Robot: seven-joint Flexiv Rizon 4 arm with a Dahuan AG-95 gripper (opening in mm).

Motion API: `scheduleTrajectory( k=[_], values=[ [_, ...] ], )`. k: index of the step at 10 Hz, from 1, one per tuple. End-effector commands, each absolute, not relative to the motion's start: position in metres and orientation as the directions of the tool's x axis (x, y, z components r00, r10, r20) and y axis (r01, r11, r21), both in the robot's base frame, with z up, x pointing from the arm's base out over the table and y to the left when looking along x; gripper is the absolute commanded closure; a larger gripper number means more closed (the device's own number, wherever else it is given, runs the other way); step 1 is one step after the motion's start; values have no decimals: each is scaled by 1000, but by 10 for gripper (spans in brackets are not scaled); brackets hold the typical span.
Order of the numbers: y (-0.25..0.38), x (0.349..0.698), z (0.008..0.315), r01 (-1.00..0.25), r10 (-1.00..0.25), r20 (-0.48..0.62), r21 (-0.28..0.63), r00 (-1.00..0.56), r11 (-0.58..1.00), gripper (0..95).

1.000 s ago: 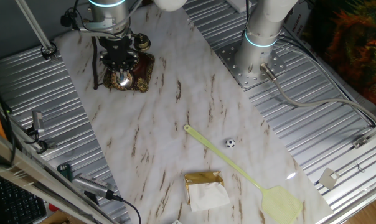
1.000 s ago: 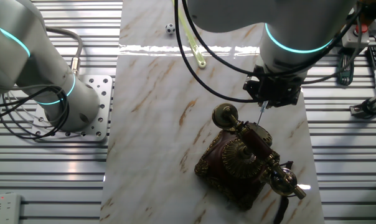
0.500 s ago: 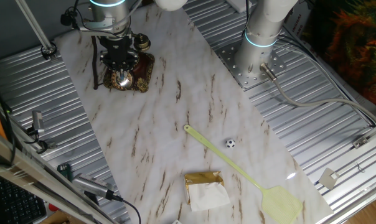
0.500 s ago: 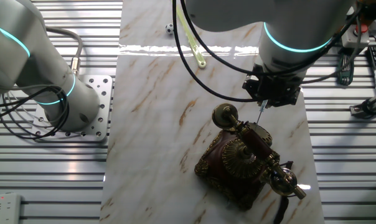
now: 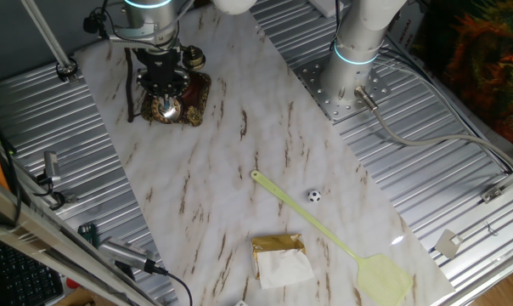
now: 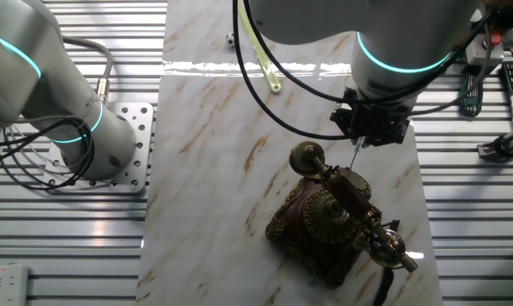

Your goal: Dial a number on an old rotary phone

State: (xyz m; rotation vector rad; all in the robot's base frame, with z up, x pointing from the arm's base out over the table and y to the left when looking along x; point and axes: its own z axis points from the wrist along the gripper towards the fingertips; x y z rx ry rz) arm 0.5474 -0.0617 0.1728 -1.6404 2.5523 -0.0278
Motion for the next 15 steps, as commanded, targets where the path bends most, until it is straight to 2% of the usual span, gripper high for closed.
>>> scheduleTrajectory(
  k=[1,15],
  values=[
    [-61,547,173,-905,-907,-80,-74,-413,419,950],
    [-52,542,169,-892,-897,-84,-93,-435,441,950]
  ],
)
